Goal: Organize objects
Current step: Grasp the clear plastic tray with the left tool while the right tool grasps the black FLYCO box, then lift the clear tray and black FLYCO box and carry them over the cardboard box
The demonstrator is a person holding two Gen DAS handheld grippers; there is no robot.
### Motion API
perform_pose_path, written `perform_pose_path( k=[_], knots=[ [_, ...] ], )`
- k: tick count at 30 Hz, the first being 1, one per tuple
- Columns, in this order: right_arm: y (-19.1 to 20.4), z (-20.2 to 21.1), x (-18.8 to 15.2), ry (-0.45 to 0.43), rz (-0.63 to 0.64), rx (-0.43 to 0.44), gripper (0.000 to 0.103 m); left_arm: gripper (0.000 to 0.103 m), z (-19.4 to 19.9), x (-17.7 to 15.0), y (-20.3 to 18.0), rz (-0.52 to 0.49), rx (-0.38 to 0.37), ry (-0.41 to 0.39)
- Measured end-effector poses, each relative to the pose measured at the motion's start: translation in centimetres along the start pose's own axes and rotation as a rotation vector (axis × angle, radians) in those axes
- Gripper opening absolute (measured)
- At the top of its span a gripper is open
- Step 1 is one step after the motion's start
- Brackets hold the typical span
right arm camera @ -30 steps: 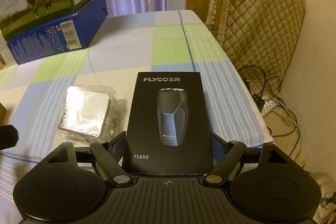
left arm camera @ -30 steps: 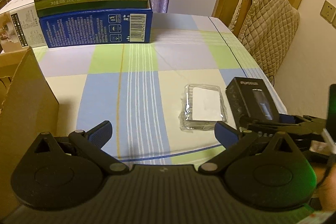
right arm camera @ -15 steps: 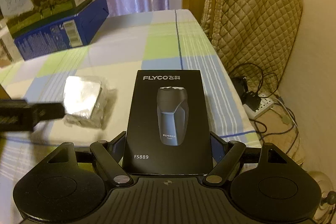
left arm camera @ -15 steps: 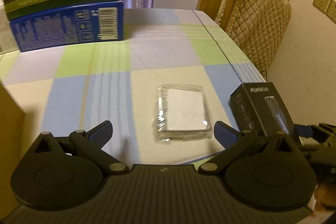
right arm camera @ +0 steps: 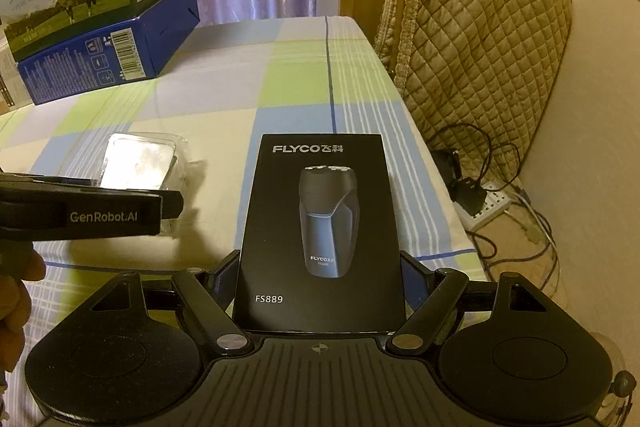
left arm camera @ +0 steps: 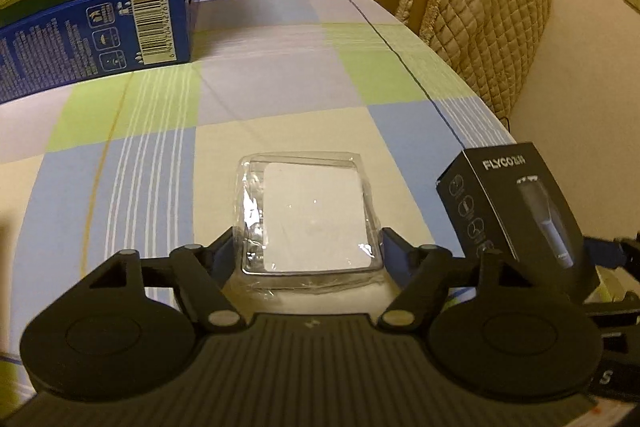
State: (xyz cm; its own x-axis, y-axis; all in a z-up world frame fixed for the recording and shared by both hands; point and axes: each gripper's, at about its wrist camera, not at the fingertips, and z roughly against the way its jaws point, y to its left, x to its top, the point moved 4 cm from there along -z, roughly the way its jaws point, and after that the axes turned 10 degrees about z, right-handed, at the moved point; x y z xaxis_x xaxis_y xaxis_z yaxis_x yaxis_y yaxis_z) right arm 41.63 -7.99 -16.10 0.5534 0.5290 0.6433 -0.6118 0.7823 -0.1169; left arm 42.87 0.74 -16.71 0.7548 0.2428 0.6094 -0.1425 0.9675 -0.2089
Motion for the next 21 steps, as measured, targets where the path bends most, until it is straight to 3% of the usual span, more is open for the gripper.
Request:
perform_pose_path(
  k=[12, 21],
  knots=[
    [1.4, 1.0, -0.8, 0.026, 0.029, 0.036, 0.076, 0.064, 4.5, -3.6, 1.4, 0.011, 0.033, 0.051],
    [2.6, 5.9, -3.0, 0.014, 0.031, 0.036, 0.076, 0.064, 11.0, -5.5, 3.5, 0.062, 0.034, 0.034]
  ],
)
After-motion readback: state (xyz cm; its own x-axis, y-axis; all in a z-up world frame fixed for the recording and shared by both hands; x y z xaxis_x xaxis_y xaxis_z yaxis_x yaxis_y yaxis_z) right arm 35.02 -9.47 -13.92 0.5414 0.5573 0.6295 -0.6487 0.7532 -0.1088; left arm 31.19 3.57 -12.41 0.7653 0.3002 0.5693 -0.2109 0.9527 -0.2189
